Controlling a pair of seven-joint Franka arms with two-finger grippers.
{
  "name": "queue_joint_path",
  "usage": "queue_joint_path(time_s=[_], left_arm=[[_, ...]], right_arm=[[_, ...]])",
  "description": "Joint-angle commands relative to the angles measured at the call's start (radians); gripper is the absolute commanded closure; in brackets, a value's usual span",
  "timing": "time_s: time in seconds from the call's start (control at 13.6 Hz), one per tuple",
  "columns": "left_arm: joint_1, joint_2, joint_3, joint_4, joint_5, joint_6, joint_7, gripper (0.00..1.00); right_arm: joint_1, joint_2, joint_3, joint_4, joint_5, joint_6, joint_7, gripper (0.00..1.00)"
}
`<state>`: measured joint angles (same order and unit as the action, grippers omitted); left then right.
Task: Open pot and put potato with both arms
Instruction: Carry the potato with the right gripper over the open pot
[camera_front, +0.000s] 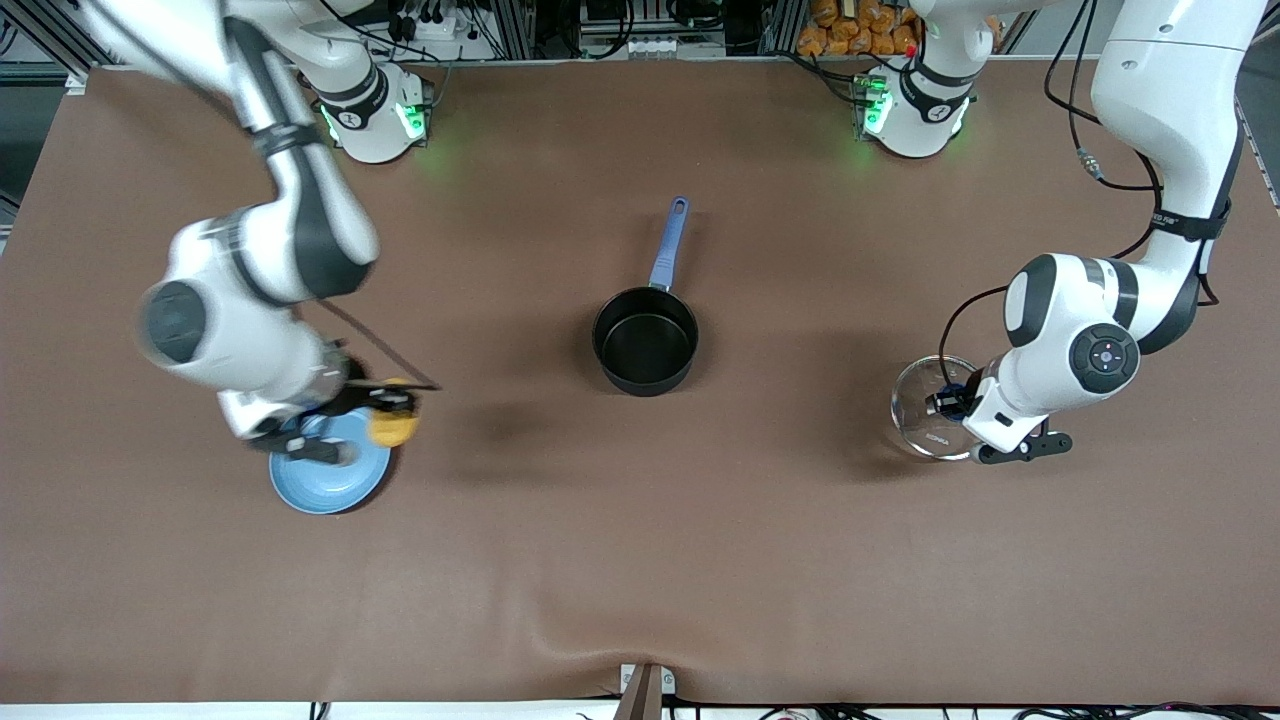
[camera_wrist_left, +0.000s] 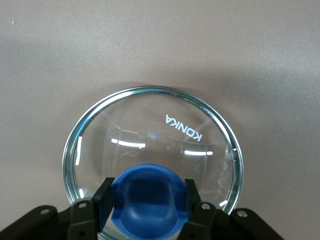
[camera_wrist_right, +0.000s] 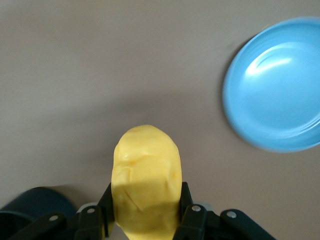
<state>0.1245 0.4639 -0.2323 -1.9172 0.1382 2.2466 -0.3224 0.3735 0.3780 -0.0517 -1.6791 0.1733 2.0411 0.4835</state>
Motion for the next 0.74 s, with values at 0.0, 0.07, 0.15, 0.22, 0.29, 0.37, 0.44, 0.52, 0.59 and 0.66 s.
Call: queue_joint_path(time_s=[0.0, 0.07, 0.15, 0.22, 0.29, 0.37, 0.44, 0.52, 0.59, 0.66], left_arm=[[0.014, -0.03, -0.008, -0.04, 0.021, 0.04, 0.013, 1.0], [0.014, -0.019, -0.008, -0.045, 0.021, 0.056, 0.013, 1.0], [0.014, -0.015, -0.008, -0.046, 0.021, 0.07, 0.013, 1.0], [0.012, -0.002, -0.008, -0.046, 0.021, 0.074, 0.013, 1.0], [0.011, 0.007, -0.007, -0.045, 0.021, 0.076, 0.013, 1.0], [0.012, 0.012, -0.007, -0.045, 0.026, 0.082, 0.013, 1.0], [0.012, 0.015, -0.007, -0.046, 0.031, 0.088, 0.013, 1.0], [0.012, 0.022, -0.007, -0.046, 0.031, 0.09, 0.013, 1.0], [0.014, 0.024, -0.007, -0.046, 0.031, 0.094, 0.013, 1.0], [0.014, 0.027, -0.007, -0.045, 0.031, 0.094, 0.013, 1.0]], right_arm=[[0.118, 0.022, -0.011, 0.045, -0.058, -0.001, 0.194, 1.0], [0.166, 0.03, -0.011, 0.05, -0.069, -0.001, 0.243, 1.0], [0.203, 0.036, -0.011, 0.056, -0.073, 0.005, 0.282, 1.0], [0.241, 0.045, -0.011, 0.056, -0.074, 0.02, 0.303, 1.0], [0.28, 0.058, -0.011, 0.056, -0.074, 0.048, 0.344, 1.0], [0.315, 0.079, -0.011, 0.058, -0.074, 0.079, 0.403, 1.0], [0.35, 0.103, -0.011, 0.058, -0.074, 0.109, 0.437, 1.0], [0.37, 0.122, -0.011, 0.059, -0.074, 0.135, 0.46, 1.0], [0.383, 0.139, -0.01, 0.062, -0.071, 0.155, 0.48, 1.0], [0.409, 0.16, -0.01, 0.065, -0.072, 0.169, 0.497, 1.0]])
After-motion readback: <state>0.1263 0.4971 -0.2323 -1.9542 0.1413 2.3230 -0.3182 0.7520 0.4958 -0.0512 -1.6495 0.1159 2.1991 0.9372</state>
